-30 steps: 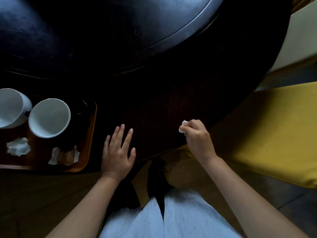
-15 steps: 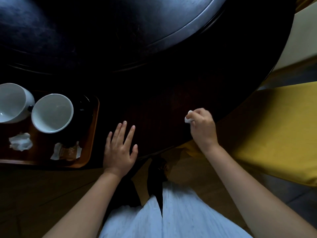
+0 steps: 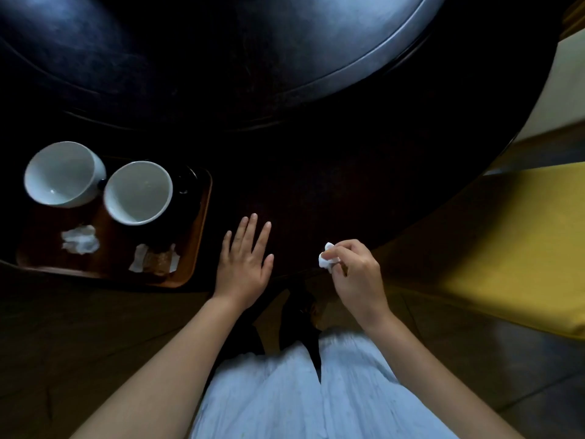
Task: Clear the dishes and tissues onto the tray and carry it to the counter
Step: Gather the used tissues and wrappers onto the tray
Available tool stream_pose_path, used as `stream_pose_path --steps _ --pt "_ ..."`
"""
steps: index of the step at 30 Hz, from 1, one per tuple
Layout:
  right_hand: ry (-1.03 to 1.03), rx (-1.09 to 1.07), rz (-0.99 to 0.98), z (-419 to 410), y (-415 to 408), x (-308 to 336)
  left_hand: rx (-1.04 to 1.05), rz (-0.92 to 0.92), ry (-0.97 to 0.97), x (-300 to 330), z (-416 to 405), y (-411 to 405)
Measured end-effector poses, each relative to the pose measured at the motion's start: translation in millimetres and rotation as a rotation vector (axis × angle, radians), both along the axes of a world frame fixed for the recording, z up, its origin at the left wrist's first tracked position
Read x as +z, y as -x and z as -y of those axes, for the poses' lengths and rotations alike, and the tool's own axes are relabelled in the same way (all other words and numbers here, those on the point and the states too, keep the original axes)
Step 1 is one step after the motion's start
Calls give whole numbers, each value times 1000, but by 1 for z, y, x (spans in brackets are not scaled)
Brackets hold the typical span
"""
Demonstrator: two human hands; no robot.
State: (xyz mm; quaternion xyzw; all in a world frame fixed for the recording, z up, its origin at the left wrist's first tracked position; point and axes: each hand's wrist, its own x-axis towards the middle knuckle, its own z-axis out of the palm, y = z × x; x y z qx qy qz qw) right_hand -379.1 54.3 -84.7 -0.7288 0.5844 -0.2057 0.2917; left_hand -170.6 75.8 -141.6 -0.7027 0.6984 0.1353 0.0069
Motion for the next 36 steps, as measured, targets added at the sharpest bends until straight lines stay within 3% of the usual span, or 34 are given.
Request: stream_pose_path --steps 5,9,11,14,29,36 --pt "62 56 16 6 -19 25 2 -64 -100 25 3 -3" --pt "77 86 66 7 -42 38 62 -244 111 61 -8 -15" --pt "70 118 72 6 -61 39 69 -242 203 68 -23 -30" --pt "54 169 72 3 -92 36 78 -191 171 64 -48 -56" --pt "55 36 -101 -32 -232 5 -578 -50 -26 46 -94 -189" --pt "123 15 -225 -57 -264 4 -621 -23 5 45 -92 -254"
